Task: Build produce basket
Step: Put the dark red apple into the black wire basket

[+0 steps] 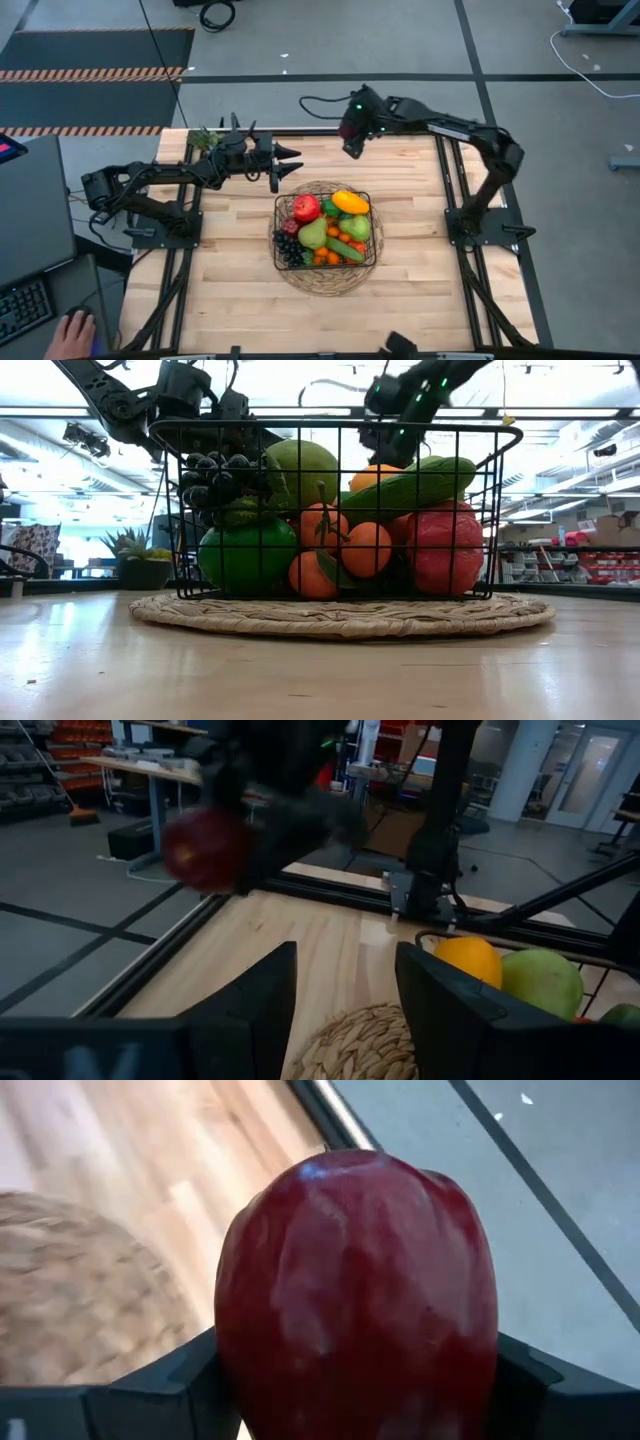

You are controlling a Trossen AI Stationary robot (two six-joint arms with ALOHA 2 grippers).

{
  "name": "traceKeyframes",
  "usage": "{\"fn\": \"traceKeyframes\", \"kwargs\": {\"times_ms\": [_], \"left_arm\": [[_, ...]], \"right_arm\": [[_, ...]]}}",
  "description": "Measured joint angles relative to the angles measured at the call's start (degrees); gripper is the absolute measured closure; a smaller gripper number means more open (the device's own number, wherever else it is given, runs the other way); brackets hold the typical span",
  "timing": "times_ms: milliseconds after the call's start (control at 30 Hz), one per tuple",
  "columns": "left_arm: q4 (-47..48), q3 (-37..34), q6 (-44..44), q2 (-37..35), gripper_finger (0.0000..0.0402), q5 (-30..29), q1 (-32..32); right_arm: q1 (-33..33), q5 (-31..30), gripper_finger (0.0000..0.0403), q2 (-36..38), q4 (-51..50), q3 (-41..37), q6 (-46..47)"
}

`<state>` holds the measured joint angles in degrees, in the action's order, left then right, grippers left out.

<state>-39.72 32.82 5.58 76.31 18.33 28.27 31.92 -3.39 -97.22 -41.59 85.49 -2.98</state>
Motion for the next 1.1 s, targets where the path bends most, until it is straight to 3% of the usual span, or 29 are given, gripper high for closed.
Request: {"fn": "traceKeyframes", "kwargs": {"times_ms": [400,867,1100], "left_arm": [[-1.60,0.00,0.22,0.00,0.0229,0.00,-0.01],[3.92,0.00,1.76,-0.04,0.0230,-0.04,-0.97],[6.15,0.00,4.03,-0.04,0.0230,-0.04,-4.97]], "right_arm": [[-13.38,-1.70,0.0121,11.82,-9.15,-0.04,9.73],[-31.36,-3.09,0.0121,12.14,-10.79,-0.07,23.69],[-40.29,-8.06,0.0121,12.01,-10.81,-0.09,31.37]]}}
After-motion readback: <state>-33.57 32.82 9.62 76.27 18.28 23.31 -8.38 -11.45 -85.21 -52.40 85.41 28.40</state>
